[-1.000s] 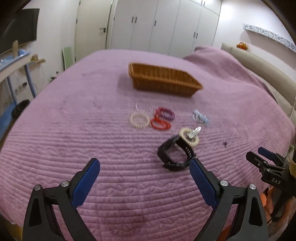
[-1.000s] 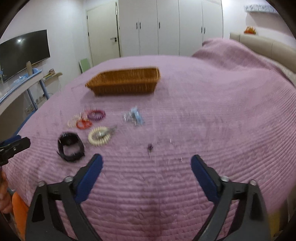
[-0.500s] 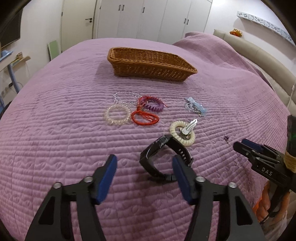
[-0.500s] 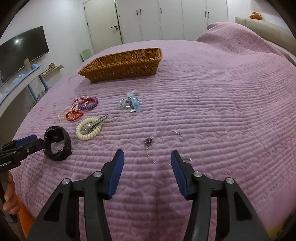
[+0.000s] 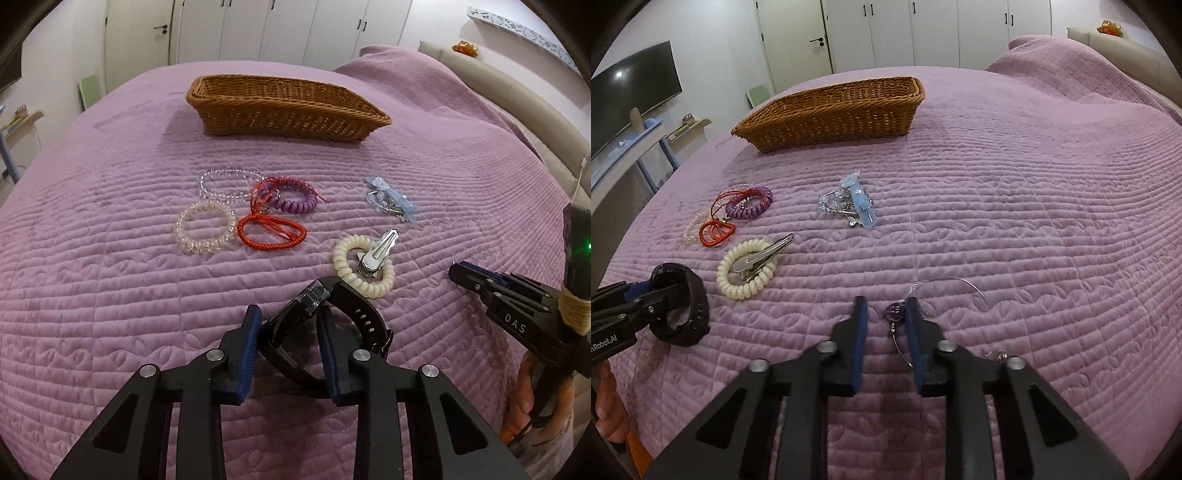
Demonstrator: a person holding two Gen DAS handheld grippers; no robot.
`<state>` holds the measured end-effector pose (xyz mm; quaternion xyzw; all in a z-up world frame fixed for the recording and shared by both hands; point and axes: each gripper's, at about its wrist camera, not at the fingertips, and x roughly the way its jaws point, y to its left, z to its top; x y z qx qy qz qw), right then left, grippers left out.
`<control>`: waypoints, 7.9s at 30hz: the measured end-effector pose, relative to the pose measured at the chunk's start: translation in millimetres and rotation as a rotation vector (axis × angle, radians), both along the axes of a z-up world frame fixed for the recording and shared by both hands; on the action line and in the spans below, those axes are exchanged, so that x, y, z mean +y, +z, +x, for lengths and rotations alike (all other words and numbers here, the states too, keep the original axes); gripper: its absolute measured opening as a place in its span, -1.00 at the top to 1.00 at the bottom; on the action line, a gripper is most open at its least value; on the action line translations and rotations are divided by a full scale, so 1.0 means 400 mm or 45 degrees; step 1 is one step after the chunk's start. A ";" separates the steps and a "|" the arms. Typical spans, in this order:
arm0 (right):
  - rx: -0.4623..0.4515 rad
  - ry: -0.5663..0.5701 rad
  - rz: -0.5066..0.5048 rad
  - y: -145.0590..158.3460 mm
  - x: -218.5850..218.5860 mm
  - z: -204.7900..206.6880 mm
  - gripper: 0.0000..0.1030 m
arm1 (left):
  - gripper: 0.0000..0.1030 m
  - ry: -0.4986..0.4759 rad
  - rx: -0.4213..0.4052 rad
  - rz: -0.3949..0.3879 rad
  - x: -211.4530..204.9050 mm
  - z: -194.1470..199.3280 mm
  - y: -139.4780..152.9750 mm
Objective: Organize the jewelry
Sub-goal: 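Grasp the black watch with the left tool while the right tool grasps the silver bead earring, then carry both items over the wicker basket and open both tools to drop them, then grasp the clear beaded bracelet with the left tool while the right tool grasps the silver hair clip, then carry both items into the wicker basket and open both tools, then grasp the red coiled hair tie with the left tool while the right tool grasps the cream coiled hair tie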
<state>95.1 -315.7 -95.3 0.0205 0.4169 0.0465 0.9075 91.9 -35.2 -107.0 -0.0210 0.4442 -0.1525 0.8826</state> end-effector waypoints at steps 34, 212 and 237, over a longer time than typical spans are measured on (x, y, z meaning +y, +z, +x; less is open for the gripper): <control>-0.283 0.319 -0.085 0.294 0.142 0.542 0.74 | 0.45 0.091 -0.210 -0.101 0.021 0.584 0.245; -0.170 -0.015 0.377 0.106 0.005 0.721 0.45 | -0.08 0.035 -0.207 -0.250 -0.152 0.713 0.105; -0.221 0.071 0.290 0.152 0.030 0.174 -0.16 | -0.47 0.152 -0.294 -0.357 0.116 0.182 0.207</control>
